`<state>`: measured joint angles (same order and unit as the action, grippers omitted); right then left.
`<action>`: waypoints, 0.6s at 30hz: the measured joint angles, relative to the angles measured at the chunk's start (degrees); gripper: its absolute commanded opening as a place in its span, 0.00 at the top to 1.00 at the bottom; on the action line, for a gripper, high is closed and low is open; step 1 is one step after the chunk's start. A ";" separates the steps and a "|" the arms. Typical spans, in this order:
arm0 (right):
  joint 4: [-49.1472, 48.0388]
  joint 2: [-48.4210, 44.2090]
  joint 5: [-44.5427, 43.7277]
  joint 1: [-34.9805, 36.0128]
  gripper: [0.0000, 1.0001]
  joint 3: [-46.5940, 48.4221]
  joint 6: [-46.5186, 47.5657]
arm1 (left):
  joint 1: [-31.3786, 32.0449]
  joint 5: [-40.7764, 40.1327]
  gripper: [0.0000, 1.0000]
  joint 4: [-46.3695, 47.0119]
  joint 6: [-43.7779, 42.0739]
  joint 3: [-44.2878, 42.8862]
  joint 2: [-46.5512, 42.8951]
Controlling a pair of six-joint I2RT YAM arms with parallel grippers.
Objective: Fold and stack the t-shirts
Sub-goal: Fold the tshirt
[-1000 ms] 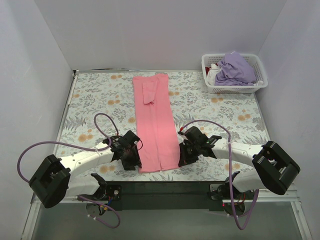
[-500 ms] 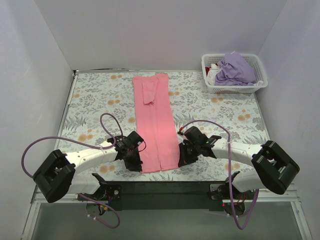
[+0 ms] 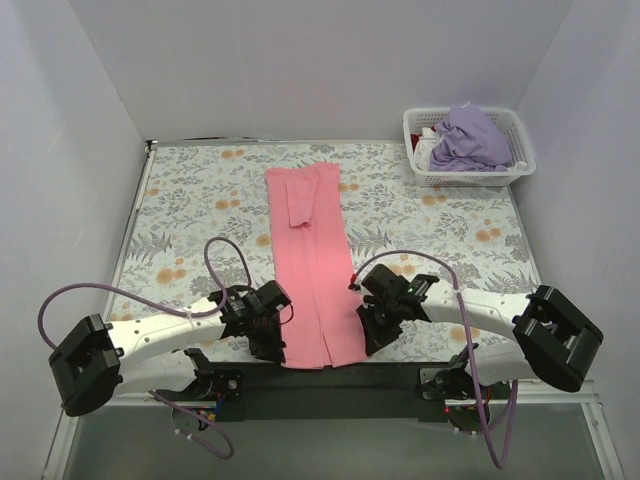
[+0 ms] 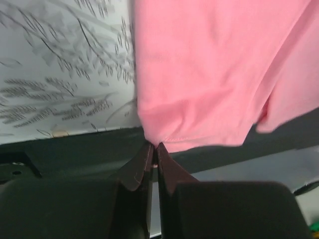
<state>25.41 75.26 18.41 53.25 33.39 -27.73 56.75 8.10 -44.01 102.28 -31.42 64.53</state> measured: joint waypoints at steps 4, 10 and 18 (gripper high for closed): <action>4.31 1.29 -3.69 -2.62 0.99 6.62 2.75 | -7.41 -2.34 1.00 -1.16 -3.13 -4.11 1.57; 4.48 8.90 -8.92 -9.99 0.99 22.08 8.39 | -22.32 -7.58 1.00 2.89 -11.54 -14.19 11.39; 4.37 19.17 -11.08 -16.04 0.99 37.05 13.97 | -30.42 -15.78 1.00 8.83 -19.17 -28.17 21.99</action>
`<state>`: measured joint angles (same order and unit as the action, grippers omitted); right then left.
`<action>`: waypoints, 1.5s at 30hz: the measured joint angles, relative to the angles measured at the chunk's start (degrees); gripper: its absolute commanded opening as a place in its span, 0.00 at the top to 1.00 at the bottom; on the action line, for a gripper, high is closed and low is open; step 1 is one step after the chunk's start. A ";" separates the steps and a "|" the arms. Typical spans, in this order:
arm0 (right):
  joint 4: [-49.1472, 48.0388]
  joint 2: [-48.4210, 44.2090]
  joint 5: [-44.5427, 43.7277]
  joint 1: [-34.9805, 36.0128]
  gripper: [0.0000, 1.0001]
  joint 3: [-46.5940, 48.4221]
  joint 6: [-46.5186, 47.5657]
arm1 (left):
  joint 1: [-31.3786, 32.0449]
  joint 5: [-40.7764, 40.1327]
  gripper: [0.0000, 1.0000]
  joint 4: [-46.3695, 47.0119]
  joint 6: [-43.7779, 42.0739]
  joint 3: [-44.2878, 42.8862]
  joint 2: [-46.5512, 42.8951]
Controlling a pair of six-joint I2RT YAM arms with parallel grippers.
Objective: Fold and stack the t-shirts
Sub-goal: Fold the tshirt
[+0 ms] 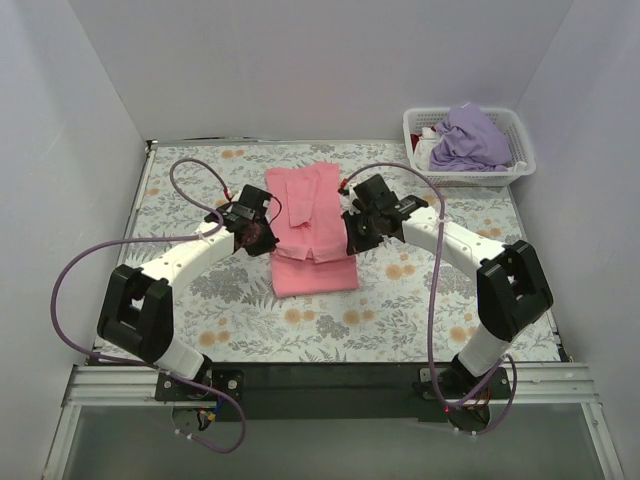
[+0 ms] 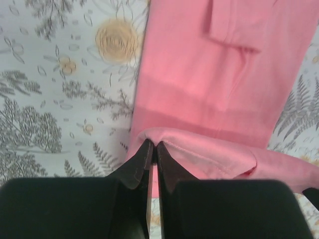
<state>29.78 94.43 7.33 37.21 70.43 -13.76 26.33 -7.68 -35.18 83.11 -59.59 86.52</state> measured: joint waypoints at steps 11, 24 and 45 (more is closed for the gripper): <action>-2.97 7.76 -0.11 -3.50 0.99 7.65 3.96 | -2.64 -4.76 1.00 7.72 -5.05 -4.76 7.30; -7.82 14.84 0.85 -6.69 0.99 9.27 5.14 | -3.48 -5.53 1.00 12.92 -5.90 -8.02 15.87; -10.91 9.01 -3.93 -4.79 0.62 6.12 4.50 | -0.44 -8.76 0.48 11.63 -1.88 -4.00 8.52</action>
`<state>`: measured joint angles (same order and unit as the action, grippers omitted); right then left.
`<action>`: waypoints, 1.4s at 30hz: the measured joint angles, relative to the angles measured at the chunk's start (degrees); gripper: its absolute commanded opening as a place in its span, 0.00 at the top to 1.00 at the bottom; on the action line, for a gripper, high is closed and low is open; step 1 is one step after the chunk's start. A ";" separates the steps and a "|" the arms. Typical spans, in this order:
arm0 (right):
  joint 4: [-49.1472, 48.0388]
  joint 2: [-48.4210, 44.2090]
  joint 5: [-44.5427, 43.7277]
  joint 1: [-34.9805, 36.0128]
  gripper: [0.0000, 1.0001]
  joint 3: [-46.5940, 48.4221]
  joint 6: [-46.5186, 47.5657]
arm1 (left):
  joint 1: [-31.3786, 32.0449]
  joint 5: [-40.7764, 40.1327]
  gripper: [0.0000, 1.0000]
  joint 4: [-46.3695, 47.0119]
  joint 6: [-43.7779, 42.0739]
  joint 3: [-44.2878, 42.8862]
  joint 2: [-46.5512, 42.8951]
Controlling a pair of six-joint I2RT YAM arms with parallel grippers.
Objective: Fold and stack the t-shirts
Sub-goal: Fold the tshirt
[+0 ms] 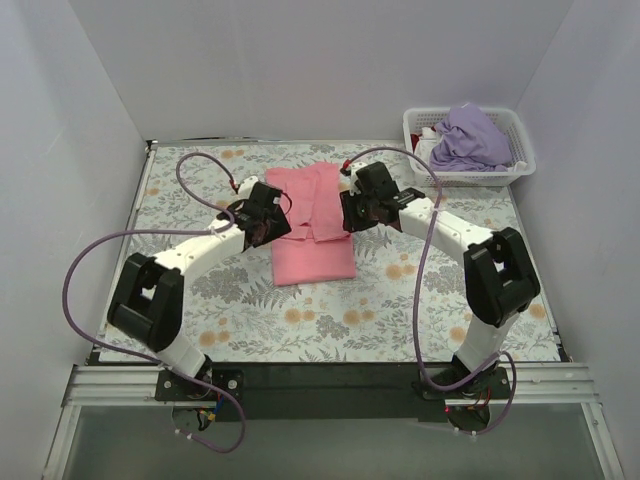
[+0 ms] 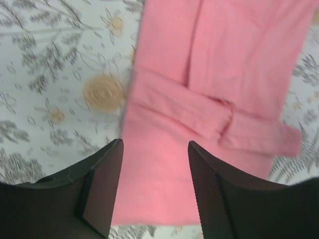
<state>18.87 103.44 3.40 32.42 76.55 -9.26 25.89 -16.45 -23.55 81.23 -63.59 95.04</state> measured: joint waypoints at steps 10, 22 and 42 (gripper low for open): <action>-8.70 -1.88 -0.28 6.08 0.79 -7.39 -2.60 | 13.81 -3.17 0.71 1.88 5.62 12.92 -6.67; -17.81 6.38 -0.76 6.86 0.79 -8.76 -4.15 | 16.74 -5.22 0.71 5.22 7.28 17.09 -4.61; -23.10 18.95 -5.90 5.99 0.64 10.51 -0.83 | 18.23 -2.27 0.70 4.94 9.44 24.46 -12.87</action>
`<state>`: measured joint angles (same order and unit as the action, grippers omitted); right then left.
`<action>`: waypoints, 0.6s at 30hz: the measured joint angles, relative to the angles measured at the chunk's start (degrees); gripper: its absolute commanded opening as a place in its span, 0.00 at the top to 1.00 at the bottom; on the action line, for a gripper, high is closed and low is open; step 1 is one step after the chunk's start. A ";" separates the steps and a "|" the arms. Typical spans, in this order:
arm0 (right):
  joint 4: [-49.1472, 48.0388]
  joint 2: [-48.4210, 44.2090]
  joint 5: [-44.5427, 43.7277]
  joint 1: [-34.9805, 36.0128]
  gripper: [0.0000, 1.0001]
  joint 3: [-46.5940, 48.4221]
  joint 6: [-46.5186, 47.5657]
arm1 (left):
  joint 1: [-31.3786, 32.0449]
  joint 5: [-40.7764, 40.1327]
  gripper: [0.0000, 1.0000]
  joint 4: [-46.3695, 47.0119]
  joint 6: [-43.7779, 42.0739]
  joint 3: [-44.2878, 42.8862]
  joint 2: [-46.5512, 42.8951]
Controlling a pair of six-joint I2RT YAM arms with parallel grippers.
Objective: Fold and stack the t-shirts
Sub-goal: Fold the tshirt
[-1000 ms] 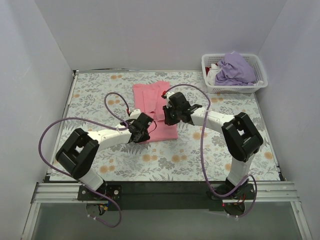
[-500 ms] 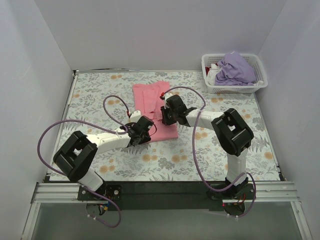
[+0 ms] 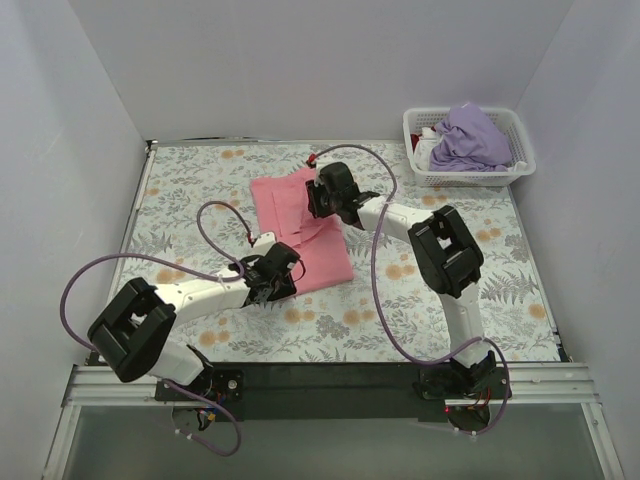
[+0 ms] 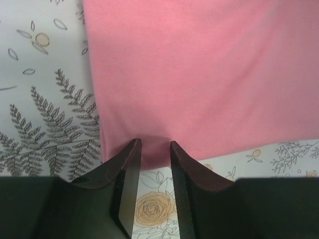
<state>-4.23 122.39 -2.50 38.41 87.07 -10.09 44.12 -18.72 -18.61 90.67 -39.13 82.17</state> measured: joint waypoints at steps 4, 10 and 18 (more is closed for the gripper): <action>-0.24 -1.29 2.69 -0.94 0.64 1.62 0.48 | 0.11 1.46 0.70 -1.84 0.70 2.03 -3.10; -1.90 -11.96 10.16 0.13 0.66 -10.95 0.63 | 0.26 2.75 0.70 -4.20 1.55 4.15 -6.67; -6.88 -18.36 16.48 7.26 0.77 -23.76 -0.55 | 0.26 3.17 0.69 -4.48 2.23 4.94 -7.69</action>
<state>-11.11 104.03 13.98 45.67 63.31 -10.63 44.38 -15.55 -23.09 92.90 -34.20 74.48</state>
